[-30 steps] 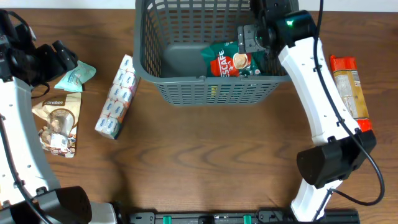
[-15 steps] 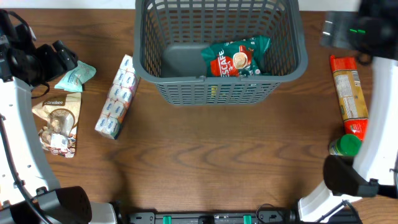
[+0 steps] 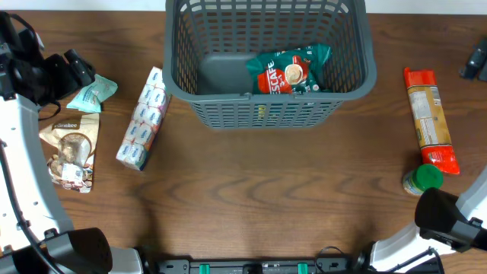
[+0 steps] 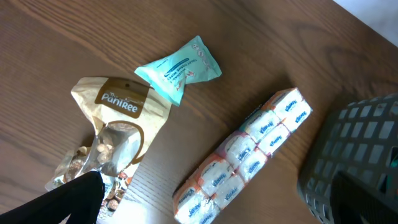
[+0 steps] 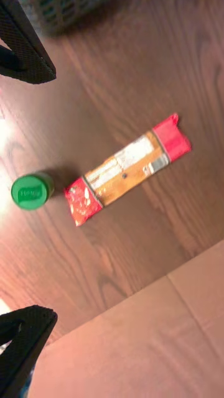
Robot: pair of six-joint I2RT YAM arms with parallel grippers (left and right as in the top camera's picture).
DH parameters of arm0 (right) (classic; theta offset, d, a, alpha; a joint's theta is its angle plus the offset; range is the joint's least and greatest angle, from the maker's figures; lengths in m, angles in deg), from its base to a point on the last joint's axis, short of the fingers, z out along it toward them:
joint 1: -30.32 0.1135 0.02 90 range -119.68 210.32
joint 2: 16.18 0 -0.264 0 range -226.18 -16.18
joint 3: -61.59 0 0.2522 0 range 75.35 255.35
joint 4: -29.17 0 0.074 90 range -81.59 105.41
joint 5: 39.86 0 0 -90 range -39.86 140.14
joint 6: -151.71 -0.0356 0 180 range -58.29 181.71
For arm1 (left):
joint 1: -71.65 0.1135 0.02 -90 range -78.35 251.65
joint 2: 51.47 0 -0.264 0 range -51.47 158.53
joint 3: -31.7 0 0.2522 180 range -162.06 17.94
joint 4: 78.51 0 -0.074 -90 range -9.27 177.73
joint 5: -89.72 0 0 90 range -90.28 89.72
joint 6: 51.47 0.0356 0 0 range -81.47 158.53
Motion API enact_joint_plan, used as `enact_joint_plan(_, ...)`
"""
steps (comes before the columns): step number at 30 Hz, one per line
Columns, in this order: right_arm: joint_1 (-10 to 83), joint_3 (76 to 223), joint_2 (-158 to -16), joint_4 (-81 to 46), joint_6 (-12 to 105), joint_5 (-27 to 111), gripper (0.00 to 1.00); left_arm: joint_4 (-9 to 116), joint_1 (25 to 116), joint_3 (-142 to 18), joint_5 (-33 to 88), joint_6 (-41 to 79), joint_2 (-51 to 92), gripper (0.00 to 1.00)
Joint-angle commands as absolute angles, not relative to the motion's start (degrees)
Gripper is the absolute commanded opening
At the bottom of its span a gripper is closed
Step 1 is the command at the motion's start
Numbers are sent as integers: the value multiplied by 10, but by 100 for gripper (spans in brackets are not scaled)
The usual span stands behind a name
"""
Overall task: Pack container
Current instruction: 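Move right gripper to the red-capped spaghetti pack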
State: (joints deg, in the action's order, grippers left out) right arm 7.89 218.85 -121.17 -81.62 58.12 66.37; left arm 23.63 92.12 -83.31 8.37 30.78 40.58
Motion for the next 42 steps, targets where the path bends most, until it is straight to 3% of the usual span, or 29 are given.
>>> enact_joint_plan(1, 57, 2171, -1213, -819, 607, 654, 100, 235, 922, -834, 85, 301, 406, 99)
enact_joint_plan(8, 29, 2089, -1213, -783, 756, 517, 85, 235, 922, -834, 85, 301, 406, 99)
enact_joint_plan(10, 21, 2054, -1213, -763, 783, 497, 86, 235, 922, -834, 85, 301, 406, 99)
enact_joint_plan(15, -4, 1939, -1213, -681, 798, 481, 99, 235, 922, -834, 85, 301, 406, 99)
enact_joint_plan(32, -69, 1565, -1213, -350, 798, 454, 99, 235, 922, -834, 85, 301, 406, 98)
enact_joint_plan(42, -65, 1547, -1221, -309, 821, 437, 99, 235, 922, -834, 85, 301, 406, 99)
